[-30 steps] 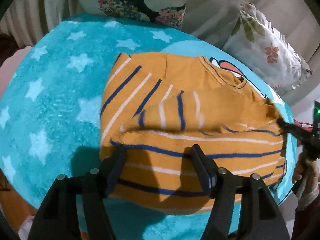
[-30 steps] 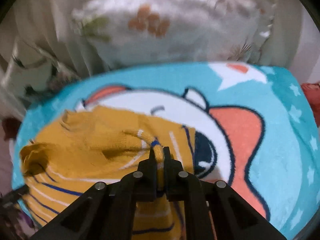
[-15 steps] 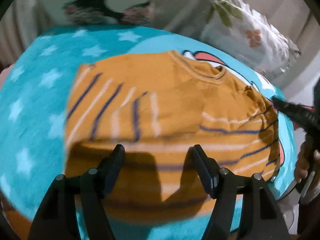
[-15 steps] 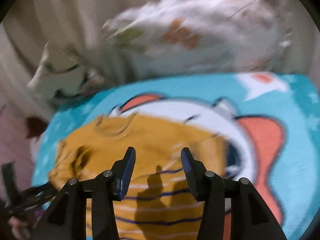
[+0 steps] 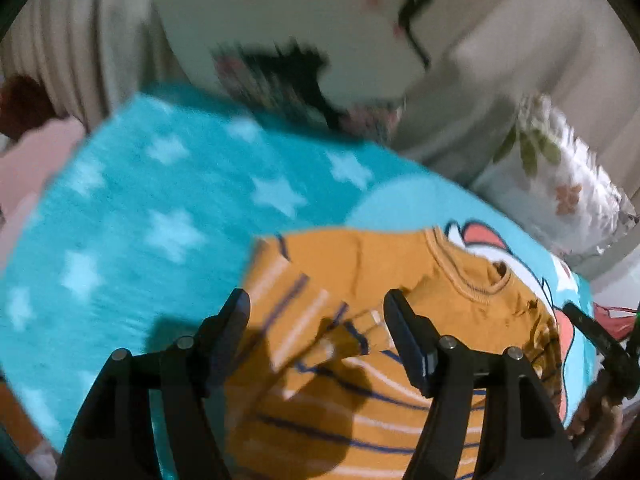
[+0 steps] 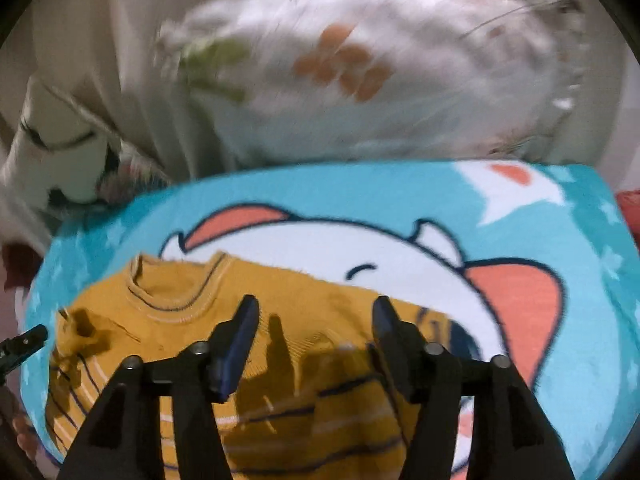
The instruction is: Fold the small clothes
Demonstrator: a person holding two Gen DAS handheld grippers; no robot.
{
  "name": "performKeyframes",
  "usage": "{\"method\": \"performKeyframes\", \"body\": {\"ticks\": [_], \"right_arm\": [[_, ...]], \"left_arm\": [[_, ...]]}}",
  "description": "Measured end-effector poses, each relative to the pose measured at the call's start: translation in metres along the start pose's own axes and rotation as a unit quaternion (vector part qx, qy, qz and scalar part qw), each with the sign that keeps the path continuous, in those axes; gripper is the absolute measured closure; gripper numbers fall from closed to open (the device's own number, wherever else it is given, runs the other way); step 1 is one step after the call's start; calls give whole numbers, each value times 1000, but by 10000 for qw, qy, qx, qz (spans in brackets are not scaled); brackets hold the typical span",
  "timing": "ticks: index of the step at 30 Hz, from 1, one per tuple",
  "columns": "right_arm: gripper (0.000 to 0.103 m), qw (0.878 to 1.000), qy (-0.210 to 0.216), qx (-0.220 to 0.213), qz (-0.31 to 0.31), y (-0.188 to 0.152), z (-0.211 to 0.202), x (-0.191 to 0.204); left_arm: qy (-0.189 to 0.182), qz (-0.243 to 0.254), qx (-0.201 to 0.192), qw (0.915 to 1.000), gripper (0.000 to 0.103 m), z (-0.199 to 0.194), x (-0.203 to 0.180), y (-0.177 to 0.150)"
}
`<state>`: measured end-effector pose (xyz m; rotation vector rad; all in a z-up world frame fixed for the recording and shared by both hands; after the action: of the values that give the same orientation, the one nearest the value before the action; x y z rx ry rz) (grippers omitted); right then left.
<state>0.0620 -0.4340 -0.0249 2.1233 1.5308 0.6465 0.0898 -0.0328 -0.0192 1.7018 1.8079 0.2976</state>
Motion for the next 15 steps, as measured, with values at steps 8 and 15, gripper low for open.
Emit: {"method": "performKeyframes", "body": {"ticks": [8, 15], "right_arm": [[38, 9996, -76, 160, -219, -55, -40, 20], [38, 9996, 79, 78, -256, -69, -65, 67]], "left_arm": [[730, 958, -2312, 9654, 0, -124, -26, 10], [-218, 735, -2449, 9665, 0, -159, -24, 17]]}}
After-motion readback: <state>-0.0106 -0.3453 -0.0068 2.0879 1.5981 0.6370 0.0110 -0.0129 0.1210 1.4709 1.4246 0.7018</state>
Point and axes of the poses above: each gripper's, at about its wrist camera, not at the fingertips, and z roughly the way its jaws point, x to its left, y to its top, the point moved 4 cm from there along z, roughly the way its jaws point, and after that the axes turned 3 degrees about -y, right-handed, at the moved point
